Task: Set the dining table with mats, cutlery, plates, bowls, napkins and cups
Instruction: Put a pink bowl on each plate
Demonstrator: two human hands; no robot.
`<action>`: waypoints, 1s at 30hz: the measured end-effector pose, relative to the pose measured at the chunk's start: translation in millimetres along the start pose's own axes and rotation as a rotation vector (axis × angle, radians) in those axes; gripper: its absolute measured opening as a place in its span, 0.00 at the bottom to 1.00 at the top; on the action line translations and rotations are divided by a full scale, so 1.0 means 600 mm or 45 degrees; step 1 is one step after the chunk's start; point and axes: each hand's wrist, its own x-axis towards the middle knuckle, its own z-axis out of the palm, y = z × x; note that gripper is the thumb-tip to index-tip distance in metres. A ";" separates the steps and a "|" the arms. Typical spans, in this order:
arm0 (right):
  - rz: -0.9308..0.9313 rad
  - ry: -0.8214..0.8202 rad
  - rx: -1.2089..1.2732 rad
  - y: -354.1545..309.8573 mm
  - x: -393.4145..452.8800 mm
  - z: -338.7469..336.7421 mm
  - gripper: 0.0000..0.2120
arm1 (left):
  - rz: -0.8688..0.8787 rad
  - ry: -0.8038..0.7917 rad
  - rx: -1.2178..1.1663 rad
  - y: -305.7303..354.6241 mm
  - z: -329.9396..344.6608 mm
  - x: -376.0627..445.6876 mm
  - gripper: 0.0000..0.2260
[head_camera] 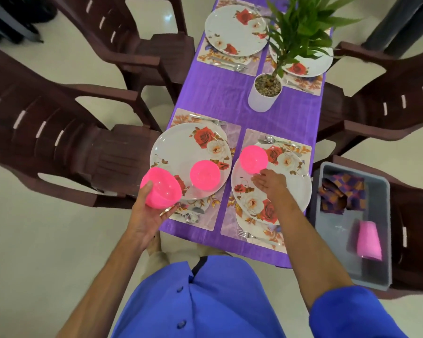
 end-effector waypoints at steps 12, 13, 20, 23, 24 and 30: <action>-0.071 0.044 -0.206 0.003 0.011 -0.009 0.12 | 0.065 0.033 -0.026 -0.018 -0.023 -0.018 0.51; -0.073 0.040 -0.228 0.001 0.011 -0.010 0.11 | 0.070 0.033 -0.031 -0.019 -0.021 -0.018 0.51; -0.146 0.035 -0.426 -0.001 0.018 -0.016 0.06 | 0.051 0.039 -0.067 -0.031 -0.016 -0.016 0.49; -0.184 0.068 -0.608 0.010 0.021 -0.029 0.10 | 0.046 0.040 -0.080 -0.031 -0.009 -0.015 0.49; -0.201 0.080 -0.652 0.016 0.021 -0.036 0.11 | 0.044 0.038 -0.090 -0.031 -0.008 -0.015 0.49; -0.206 0.044 -0.573 0.047 0.018 -0.071 0.12 | 0.039 0.028 -0.107 -0.032 0.003 -0.011 0.51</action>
